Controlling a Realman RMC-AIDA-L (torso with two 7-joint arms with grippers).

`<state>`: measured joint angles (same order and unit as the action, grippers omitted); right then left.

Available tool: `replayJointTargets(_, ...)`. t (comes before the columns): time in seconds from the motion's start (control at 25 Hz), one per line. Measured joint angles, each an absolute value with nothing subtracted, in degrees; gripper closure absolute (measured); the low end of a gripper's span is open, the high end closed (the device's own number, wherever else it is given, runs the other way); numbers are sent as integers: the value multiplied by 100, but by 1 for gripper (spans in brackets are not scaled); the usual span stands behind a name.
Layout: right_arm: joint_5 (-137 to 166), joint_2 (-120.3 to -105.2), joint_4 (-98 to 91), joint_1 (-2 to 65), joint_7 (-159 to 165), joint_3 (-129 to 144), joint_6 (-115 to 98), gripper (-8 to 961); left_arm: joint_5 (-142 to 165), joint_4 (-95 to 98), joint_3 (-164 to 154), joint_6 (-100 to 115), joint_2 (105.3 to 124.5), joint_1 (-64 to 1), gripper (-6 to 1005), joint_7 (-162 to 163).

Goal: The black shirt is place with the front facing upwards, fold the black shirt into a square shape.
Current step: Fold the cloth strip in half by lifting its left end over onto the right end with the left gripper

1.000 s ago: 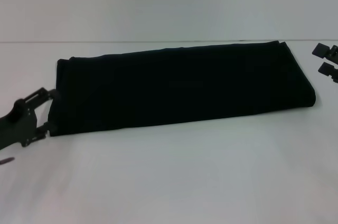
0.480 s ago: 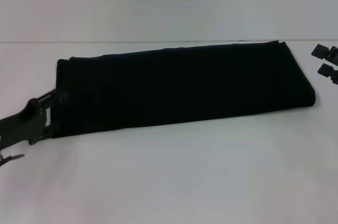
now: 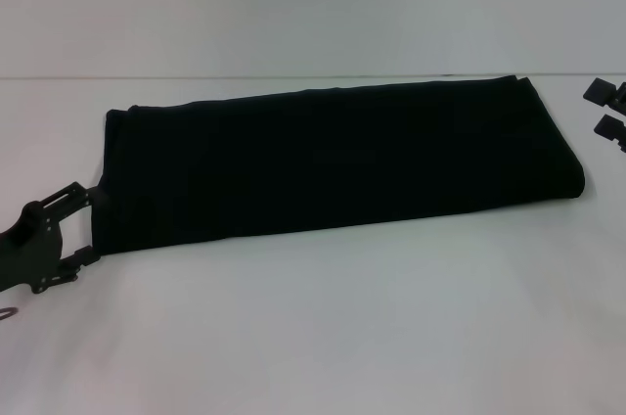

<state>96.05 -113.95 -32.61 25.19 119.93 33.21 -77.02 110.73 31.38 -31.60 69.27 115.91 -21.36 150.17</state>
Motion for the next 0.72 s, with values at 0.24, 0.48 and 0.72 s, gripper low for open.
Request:
replayJointTargets(0.24,9615,-11398,-3261,2539,11991,3322,-7693,10,11125,3118,-3159,6814,11597,-2138,68,15102)
replayJointTargets(0.48,9589,-11407,-3261,2528,11974,3322,-7687,10,11145,3097,-3170,6685,11590,-2168,70,15125)
replayJointTargets(0.72,9587,-11408,-3260,2531,11972,3305,-7682,10,11175,3034,-3226,6553,11594,-2271,73,15134)
